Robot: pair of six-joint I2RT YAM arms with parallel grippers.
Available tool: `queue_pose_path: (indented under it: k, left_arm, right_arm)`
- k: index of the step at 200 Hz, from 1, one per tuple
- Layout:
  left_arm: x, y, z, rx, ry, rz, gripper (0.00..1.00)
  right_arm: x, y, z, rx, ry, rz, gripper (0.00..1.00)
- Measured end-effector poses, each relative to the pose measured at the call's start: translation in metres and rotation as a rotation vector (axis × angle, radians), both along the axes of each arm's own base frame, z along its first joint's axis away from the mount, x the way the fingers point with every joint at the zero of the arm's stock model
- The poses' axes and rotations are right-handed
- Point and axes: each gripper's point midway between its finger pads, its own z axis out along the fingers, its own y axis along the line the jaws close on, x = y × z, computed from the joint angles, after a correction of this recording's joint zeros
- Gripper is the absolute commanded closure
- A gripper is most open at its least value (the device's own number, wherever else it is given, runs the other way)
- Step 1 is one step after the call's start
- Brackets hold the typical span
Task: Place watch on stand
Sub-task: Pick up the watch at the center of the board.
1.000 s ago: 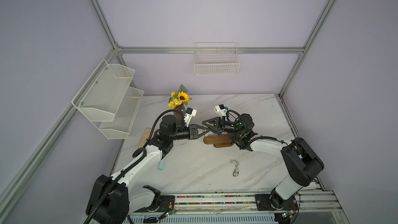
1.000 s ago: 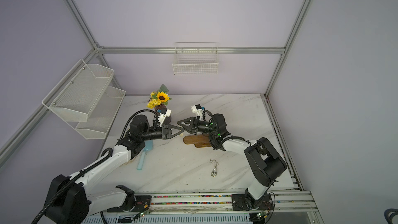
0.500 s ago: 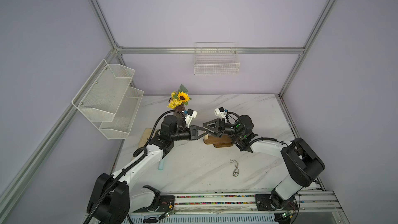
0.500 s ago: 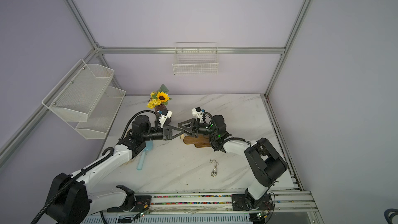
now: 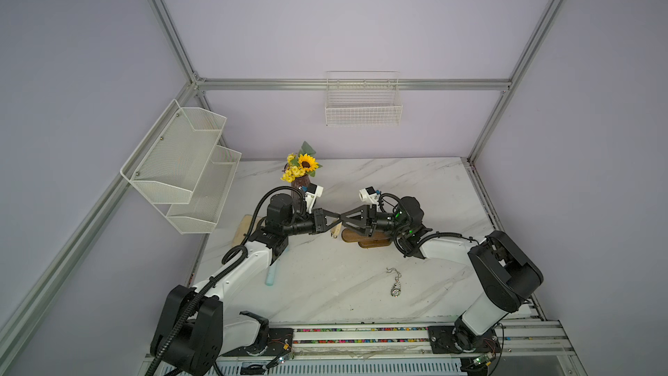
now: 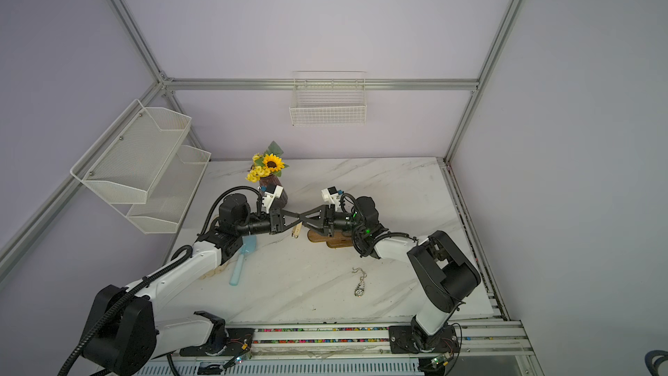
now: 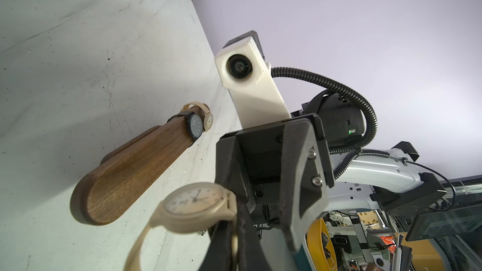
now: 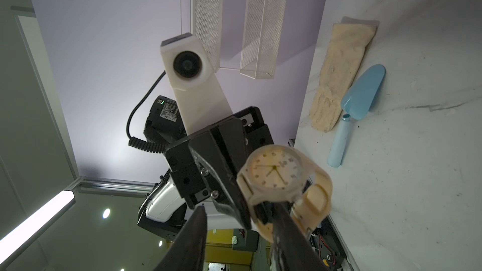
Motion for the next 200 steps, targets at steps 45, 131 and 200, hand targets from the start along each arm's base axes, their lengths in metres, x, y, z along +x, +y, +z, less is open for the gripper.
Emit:
queue_pose_path:
  k: [45,131,200]
  left_arm:
    - [-0.003,0.000,-0.002,0.005,0.002,0.002,0.93]
    - [-0.021,-0.020,-0.003,0.015,-0.019,-0.075,0.95]
    - [-0.022,-0.018,-0.014,0.042,-0.021,-0.067,0.94]
  right_arm:
    - [0.006,0.004,-0.011,0.026,0.028,0.005,0.57]
    - [0.010,0.004,-0.006,0.078,0.024,0.007,0.62]
    - [0.010,-0.005,0.005,0.056,0.003,0.001,0.80]
